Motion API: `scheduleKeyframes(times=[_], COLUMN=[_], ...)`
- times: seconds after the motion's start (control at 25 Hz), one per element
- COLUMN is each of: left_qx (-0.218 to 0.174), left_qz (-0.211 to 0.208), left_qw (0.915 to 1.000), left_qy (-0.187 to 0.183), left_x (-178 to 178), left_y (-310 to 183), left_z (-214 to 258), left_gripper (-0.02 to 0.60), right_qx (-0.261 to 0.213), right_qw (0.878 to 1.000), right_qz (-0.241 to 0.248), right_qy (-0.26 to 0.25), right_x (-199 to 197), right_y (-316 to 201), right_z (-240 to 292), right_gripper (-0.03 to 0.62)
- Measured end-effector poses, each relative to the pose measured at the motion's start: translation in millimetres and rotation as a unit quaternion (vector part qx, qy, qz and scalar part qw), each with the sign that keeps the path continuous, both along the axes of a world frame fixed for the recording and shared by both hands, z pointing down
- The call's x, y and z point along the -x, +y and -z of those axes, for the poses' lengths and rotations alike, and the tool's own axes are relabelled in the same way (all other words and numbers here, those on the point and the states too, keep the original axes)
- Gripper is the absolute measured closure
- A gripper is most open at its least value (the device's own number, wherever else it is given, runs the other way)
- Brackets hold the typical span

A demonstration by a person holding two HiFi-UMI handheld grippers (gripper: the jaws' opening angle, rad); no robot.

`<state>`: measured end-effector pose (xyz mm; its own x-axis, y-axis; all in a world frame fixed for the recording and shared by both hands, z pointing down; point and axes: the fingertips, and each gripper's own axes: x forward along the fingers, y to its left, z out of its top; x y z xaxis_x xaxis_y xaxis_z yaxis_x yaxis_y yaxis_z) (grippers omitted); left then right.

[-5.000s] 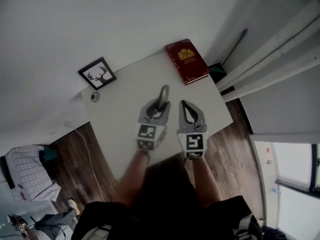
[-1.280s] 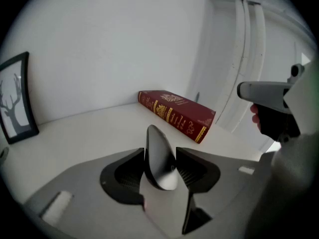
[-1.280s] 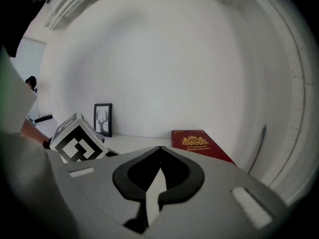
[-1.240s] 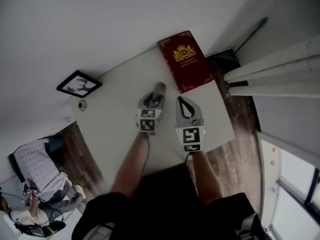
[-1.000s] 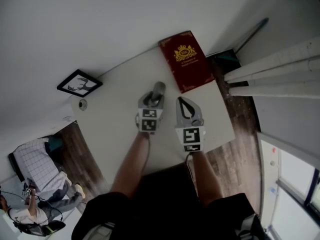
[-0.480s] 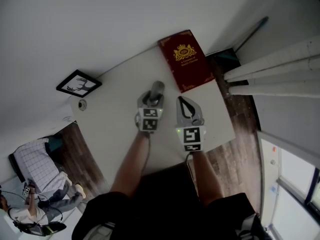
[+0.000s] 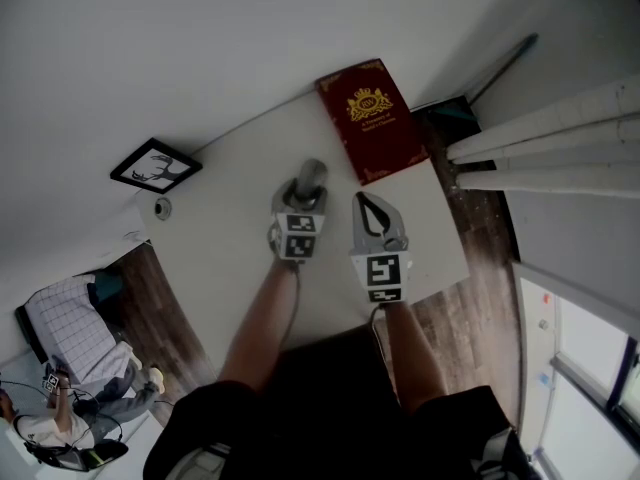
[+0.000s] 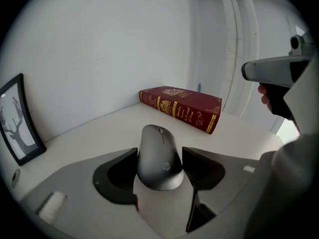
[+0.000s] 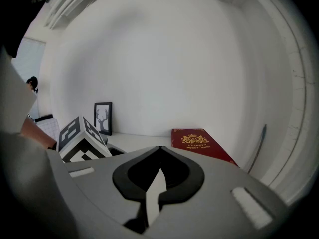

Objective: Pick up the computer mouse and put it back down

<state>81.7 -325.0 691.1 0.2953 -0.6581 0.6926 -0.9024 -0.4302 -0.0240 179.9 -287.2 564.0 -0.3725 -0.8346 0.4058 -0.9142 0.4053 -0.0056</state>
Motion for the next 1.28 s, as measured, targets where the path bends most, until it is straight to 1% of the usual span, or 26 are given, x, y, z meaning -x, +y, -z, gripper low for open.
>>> scheduleKeyframes(times=[0.44, 0.76, 1.0, 1.2, 1.28], left_qx=[-0.007, -0.008, -0.025, -0.034, -0.043], left_qz=[0.005, 0.009, 0.005, 0.007, 0.008], left_qw=[0.9998, 0.9999, 0.9997, 0.9994, 0.9990], left_qy=[-0.015, -0.007, -0.003, 0.008, 0.010], left_x=[0, 0, -3, -5, -4], left_y=[-2, 0, -1, 3, 6], left_z=[-3, 2, 15, 30, 40], left_gripper=[0.282, 0.281, 0.285, 0.289, 0.304], right_qx=[0.000, -0.001, -0.002, -0.004, -0.006], right_qw=[1.000, 1.000, 1.000, 1.000, 1.000], right_qz=[-0.001, 0.000, 0.001, 0.007, 0.013], right_qy=[-0.001, -0.002, -0.005, -0.008, -0.010], right_x=[-2, -2, -1, 2, 4], right_y=[0, 2, 4, 5, 5], right_z=[-1, 0, 1, 2, 5], right_gripper=[0.580, 0.580, 0.580, 0.580, 0.580])
